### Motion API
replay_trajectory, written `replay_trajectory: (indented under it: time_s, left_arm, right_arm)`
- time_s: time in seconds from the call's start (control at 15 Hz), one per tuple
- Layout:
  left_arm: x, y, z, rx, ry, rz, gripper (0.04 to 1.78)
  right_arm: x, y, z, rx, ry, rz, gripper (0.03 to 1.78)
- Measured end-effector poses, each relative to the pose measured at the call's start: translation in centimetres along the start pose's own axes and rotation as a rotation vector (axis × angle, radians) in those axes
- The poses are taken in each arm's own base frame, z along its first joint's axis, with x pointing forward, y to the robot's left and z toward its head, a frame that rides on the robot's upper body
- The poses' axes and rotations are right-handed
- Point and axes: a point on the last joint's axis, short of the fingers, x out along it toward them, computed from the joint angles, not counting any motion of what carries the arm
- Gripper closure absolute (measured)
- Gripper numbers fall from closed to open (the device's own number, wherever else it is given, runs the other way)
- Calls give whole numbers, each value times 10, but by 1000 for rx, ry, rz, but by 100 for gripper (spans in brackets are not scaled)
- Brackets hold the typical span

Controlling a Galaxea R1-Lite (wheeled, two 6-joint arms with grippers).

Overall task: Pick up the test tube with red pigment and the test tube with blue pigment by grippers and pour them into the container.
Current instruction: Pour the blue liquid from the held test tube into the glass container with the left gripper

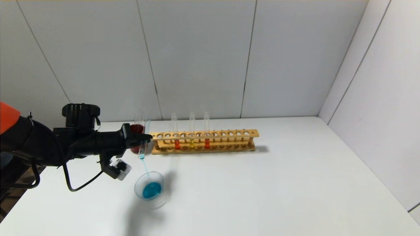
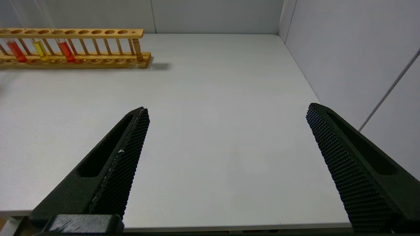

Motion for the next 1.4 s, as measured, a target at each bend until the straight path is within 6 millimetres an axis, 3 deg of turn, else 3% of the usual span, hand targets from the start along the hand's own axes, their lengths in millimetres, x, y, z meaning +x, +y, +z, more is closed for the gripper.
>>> replay_trajectory:
  time_s: [1.4]
  left_arm:
    - [-20, 21, 9, 170, 66, 51, 151]
  right_arm:
    - [0, 0, 0, 0, 0, 0, 6]
